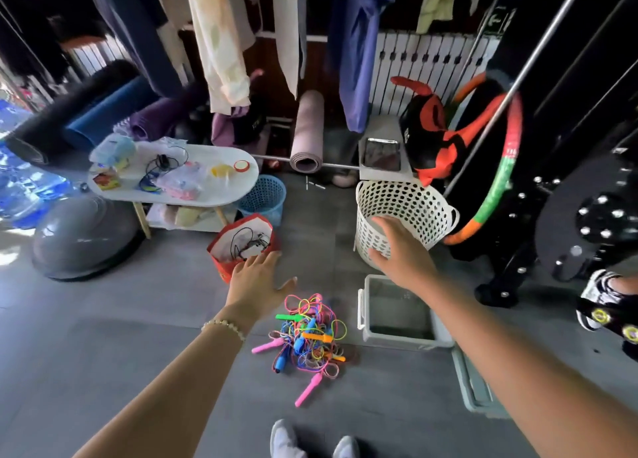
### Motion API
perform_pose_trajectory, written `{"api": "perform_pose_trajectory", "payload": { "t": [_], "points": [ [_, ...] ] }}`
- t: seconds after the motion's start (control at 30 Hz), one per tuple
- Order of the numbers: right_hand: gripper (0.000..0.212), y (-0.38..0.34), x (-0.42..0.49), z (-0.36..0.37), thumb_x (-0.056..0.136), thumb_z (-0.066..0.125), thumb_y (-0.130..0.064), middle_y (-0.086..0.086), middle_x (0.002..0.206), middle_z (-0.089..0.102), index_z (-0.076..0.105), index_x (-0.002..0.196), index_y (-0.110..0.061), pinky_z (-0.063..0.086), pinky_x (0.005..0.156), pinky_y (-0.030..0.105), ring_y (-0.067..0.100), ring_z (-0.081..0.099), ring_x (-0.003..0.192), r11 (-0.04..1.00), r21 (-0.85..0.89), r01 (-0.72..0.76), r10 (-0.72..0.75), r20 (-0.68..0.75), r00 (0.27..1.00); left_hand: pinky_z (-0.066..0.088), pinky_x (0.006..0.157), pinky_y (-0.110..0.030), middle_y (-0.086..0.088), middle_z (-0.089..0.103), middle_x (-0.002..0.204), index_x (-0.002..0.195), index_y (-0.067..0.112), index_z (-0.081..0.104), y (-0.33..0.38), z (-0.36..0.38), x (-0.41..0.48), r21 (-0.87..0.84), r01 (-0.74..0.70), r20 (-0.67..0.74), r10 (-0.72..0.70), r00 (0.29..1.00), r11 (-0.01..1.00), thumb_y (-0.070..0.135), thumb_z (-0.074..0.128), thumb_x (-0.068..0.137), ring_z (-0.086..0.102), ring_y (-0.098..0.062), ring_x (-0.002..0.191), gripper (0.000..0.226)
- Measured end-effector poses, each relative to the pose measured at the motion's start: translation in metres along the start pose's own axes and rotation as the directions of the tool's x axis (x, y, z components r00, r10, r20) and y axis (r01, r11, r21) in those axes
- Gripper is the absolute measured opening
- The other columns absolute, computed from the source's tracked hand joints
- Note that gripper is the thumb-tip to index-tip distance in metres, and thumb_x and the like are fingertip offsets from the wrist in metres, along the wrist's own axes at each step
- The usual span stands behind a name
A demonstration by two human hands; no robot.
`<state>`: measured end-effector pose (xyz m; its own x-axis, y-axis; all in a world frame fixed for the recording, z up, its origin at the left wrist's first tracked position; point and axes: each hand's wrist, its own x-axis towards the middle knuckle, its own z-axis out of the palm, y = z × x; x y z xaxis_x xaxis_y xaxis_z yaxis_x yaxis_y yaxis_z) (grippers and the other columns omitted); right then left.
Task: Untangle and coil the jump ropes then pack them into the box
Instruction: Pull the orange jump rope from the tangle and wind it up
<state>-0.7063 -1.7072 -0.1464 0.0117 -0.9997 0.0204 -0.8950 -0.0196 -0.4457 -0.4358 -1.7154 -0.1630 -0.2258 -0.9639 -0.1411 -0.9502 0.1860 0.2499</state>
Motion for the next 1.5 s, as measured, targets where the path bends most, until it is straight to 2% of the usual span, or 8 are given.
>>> {"api": "perform_pose_trajectory", "payload": {
  "t": [0.33, 0.6, 0.77, 1.0, 1.23, 1.33, 1.4, 1.5],
  "points": [
    [0.058, 0.052, 0.065, 0.053, 0.092, 0.055, -0.034, -0.001, 0.150, 0.031, 0.033, 0.143, -0.018, 0.037, 0.104, 0.034, 0.017, 0.035, 0.136, 1.000, 0.024, -0.008, 0.006, 0.094, 0.996, 0.024, 0.111, -0.036, -0.003, 0.040, 0.147, 0.145, 0.019, 0.032, 0.009, 0.029, 0.110, 0.037, -0.041, 0.054, 0.039, 0.998, 0.998, 0.056, 0.047, 0.090, 0.033, -0.022, 0.138, 0.067],
    [0.061, 0.116, 0.099, 0.132, 0.091, 0.055, -0.037, -0.003, 0.152, 0.025, 0.031, 0.144, -0.021, 0.028, 0.109, 0.031, 0.016, 0.026, 0.140, 0.999, 0.010, 0.044, -0.045, 0.336, 0.941, 0.033, 0.108, -0.038, -0.002, 0.043, 0.146, 0.147, 0.020, 0.031, -0.001, 0.119, 0.137, -0.061, 0.195, 0.125, -0.186, 0.975, 0.979, 0.055, 0.050, 0.090, 0.041, -0.023, 0.132, 0.069],
    [0.061, 0.171, 0.115, 0.217, 0.091, 0.057, -0.037, -0.005, 0.152, 0.025, 0.032, 0.144, -0.021, 0.032, 0.108, 0.032, 0.015, 0.032, 0.137, 0.993, 0.089, 0.081, -0.114, 0.481, 0.869, 0.032, 0.109, -0.037, -0.002, 0.040, 0.149, 0.147, 0.020, 0.031, -0.006, 0.217, 0.151, -0.045, 0.298, 0.197, -0.283, 0.938, 0.954, 0.053, 0.048, 0.092, 0.038, -0.023, 0.135, 0.067],
    [0.053, 0.250, 0.096, 0.395, 0.089, 0.061, -0.033, -0.008, 0.144, 0.036, 0.042, 0.137, -0.022, 0.032, 0.099, 0.021, 0.012, 0.041, 0.129, 0.984, 0.176, 0.011, -0.115, 0.590, 0.799, 0.035, 0.102, -0.035, 0.003, 0.044, 0.144, 0.145, 0.025, 0.034, -0.043, 0.397, 0.157, -0.044, 0.269, 0.288, -0.245, 0.926, 0.962, 0.052, 0.051, 0.091, 0.042, -0.021, 0.130, 0.063],
    [0.047, 0.315, 0.058, 0.591, 0.088, 0.064, -0.026, -0.009, 0.123, 0.046, 0.048, 0.131, -0.018, 0.032, 0.086, 0.013, 0.011, 0.048, 0.117, 0.938, 0.270, -0.217, -0.020, 0.667, 0.745, 0.034, 0.103, -0.032, 0.001, 0.045, 0.145, 0.143, 0.025, 0.039, -0.088, 0.587, 0.171, -0.066, 0.160, 0.343, -0.128, 0.931, 0.985, 0.049, 0.046, 0.092, 0.043, -0.021, 0.131, 0.056],
    [0.042, 0.337, 0.058, 0.650, 0.089, 0.063, -0.020, 0.003, 0.129, 0.052, 0.051, 0.129, -0.012, 0.032, 0.089, 0.013, 0.016, 0.050, 0.118, 0.915, 0.283, -0.287, 0.028, 0.666, 0.745, 0.043, 0.092, -0.030, 0.003, 0.062, 0.127, 0.127, 0.026, 0.059, -0.096, 0.646, 0.183, -0.093, 0.050, 0.314, -0.018, 0.949, 0.994, 0.060, 0.020, 0.079, 0.057, -0.020, 0.115, 0.071],
    [0.040, 0.350, 0.063, 0.681, 0.089, 0.064, -0.021, 0.005, 0.127, 0.055, 0.053, 0.126, -0.012, 0.034, 0.093, 0.016, 0.016, 0.051, 0.117, 0.919, 0.272, -0.285, 0.030, 0.674, 0.738, 0.051, 0.080, -0.027, 0.007, 0.072, 0.106, 0.108, 0.028, 0.071, -0.107, 0.681, 0.192, -0.115, 0.057, 0.313, -0.018, 0.950, 0.992, 0.054, 0.026, 0.080, 0.067, -0.018, 0.095, 0.059],
    [0.041, 0.372, 0.069, 0.721, 0.082, 0.069, -0.038, -0.003, 0.119, 0.060, 0.057, 0.119, -0.025, 0.042, 0.095, 0.028, 0.016, 0.056, 0.111, 0.944, 0.217, -0.249, 0.031, 0.692, 0.722, 0.042, 0.095, -0.028, 0.011, 0.068, 0.116, 0.116, 0.032, 0.066, -0.116, 0.723, 0.206, -0.041, -0.049, 0.277, 0.058, 0.959, 0.998, 0.060, 0.023, 0.081, 0.058, -0.016, 0.110, 0.063]
  ]
}}
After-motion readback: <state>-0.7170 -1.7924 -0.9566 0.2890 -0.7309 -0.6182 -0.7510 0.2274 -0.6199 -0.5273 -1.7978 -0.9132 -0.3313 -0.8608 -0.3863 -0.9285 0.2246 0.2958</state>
